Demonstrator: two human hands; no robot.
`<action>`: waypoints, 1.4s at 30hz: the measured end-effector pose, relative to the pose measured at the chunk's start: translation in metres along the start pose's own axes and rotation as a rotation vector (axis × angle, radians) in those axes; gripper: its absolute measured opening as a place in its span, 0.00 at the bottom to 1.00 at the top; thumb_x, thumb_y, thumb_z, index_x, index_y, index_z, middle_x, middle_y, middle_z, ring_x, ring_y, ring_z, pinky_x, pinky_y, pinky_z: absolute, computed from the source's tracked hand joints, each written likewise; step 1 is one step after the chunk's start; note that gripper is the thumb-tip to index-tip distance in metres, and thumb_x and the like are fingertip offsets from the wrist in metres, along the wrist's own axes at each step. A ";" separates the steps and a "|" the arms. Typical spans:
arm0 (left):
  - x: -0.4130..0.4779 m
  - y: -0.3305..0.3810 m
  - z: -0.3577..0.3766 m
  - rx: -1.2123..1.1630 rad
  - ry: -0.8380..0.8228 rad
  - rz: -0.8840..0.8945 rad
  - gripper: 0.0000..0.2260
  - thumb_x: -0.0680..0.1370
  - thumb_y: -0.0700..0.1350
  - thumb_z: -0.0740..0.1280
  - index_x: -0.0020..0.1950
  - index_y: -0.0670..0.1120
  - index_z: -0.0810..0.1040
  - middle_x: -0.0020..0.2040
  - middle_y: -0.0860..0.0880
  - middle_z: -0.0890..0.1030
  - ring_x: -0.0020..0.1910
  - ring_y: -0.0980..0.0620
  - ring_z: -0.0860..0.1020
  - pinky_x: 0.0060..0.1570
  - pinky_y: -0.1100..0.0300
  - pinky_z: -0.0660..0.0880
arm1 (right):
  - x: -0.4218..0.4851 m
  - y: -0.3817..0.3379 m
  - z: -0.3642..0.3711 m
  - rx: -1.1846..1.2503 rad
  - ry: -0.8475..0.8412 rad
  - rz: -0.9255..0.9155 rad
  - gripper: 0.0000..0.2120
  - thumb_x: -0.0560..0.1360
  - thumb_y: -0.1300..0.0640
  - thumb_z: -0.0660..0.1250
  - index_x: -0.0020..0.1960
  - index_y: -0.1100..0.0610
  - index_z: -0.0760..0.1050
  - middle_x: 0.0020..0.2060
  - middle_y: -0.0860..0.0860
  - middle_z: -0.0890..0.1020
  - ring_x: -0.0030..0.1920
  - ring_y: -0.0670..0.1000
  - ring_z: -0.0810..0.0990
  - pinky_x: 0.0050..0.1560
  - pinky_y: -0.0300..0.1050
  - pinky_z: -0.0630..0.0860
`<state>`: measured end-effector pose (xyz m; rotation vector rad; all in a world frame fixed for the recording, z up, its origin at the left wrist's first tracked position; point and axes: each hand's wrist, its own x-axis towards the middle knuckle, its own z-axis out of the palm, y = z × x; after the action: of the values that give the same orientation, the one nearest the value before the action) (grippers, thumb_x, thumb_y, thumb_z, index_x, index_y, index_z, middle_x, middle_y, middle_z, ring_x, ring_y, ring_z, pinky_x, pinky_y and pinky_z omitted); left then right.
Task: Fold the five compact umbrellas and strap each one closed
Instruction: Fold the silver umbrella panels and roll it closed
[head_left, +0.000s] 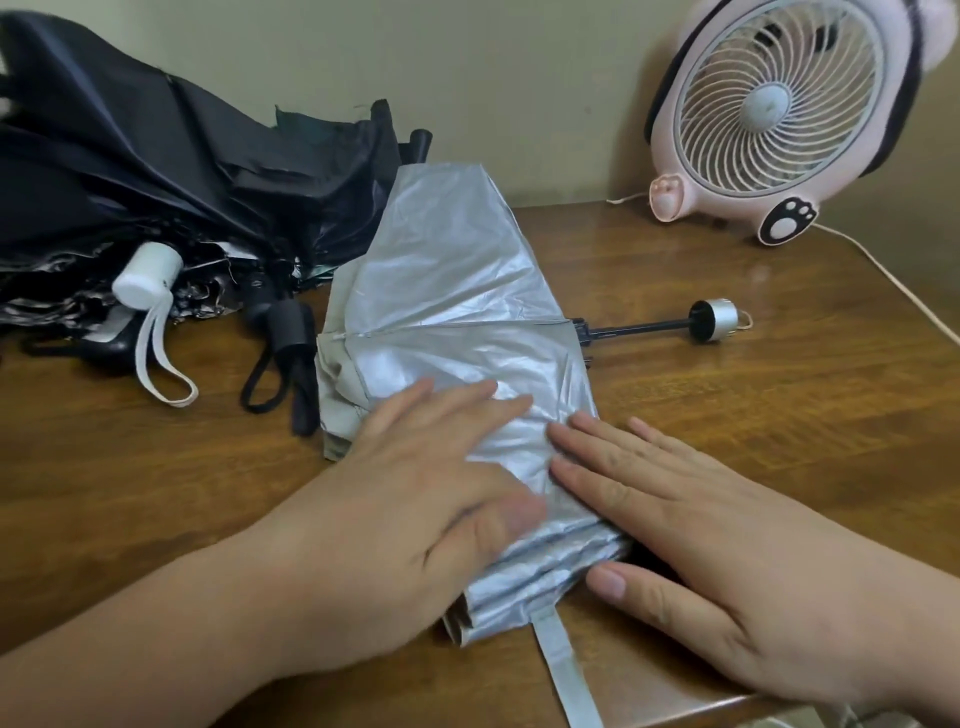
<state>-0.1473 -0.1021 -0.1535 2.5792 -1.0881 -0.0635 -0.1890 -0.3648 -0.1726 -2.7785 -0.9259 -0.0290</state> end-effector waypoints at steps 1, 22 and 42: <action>0.003 -0.002 -0.001 0.038 0.049 -0.043 0.30 0.80 0.70 0.40 0.61 0.63 0.79 0.82 0.63 0.53 0.80 0.66 0.40 0.78 0.55 0.36 | 0.000 -0.001 -0.002 0.006 0.012 -0.006 0.32 0.83 0.32 0.46 0.81 0.48 0.60 0.81 0.43 0.57 0.81 0.40 0.49 0.78 0.45 0.47; 0.009 -0.021 0.006 0.358 -0.128 -0.446 0.50 0.65 0.84 0.35 0.80 0.58 0.28 0.76 0.53 0.20 0.72 0.52 0.17 0.78 0.44 0.31 | 0.080 -0.004 -0.009 -0.261 -0.188 0.282 0.46 0.73 0.26 0.33 0.80 0.53 0.28 0.78 0.49 0.26 0.76 0.46 0.22 0.78 0.46 0.30; 0.027 -0.036 -0.064 0.038 0.406 -0.503 0.18 0.80 0.60 0.65 0.67 0.57 0.69 0.71 0.60 0.64 0.73 0.57 0.60 0.72 0.60 0.58 | 0.162 0.044 -0.069 0.471 0.455 0.559 0.16 0.77 0.51 0.69 0.64 0.52 0.79 0.55 0.46 0.83 0.53 0.47 0.80 0.48 0.39 0.74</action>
<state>-0.0920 -0.0791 -0.1027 2.6702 -0.2917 0.3467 -0.0300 -0.3177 -0.1004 -2.3347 -0.0228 -0.2975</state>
